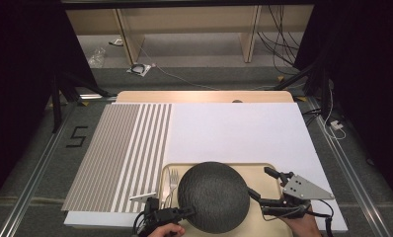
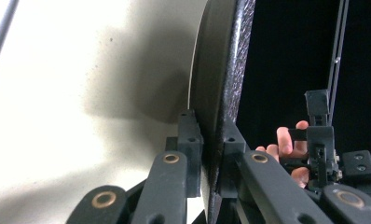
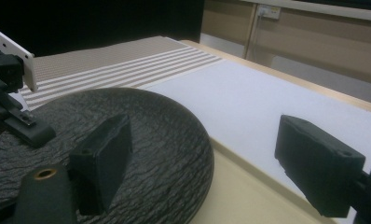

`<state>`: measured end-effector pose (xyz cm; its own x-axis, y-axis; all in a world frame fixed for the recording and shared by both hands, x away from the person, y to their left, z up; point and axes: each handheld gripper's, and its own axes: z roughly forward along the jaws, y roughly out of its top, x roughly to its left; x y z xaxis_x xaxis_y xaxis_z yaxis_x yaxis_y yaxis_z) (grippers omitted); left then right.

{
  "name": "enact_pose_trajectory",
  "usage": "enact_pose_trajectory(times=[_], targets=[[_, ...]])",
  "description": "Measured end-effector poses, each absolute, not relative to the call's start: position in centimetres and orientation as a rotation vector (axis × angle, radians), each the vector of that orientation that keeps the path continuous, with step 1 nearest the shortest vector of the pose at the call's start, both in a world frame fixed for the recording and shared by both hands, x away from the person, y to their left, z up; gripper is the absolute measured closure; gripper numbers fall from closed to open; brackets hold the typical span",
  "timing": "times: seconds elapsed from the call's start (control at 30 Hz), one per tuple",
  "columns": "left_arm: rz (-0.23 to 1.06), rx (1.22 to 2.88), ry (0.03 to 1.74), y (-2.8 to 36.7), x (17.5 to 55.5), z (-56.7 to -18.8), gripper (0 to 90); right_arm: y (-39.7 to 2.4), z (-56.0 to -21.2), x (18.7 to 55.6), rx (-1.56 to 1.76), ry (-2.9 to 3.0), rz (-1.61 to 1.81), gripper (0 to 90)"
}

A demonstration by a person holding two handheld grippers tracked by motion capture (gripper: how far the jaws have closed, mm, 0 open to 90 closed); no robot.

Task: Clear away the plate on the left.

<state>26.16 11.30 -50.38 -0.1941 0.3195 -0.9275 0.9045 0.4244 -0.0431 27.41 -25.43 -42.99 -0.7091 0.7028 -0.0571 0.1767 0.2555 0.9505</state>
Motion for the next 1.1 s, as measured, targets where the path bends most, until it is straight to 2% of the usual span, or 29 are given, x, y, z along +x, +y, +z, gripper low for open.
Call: enact_pose_trajectory(times=[1.1], targets=[[-0.793,1.182,1.734,9.9,26.4,-51.1,82.3,-25.4,-43.0,27.3,0.794,2.064,1.454,19.9]])
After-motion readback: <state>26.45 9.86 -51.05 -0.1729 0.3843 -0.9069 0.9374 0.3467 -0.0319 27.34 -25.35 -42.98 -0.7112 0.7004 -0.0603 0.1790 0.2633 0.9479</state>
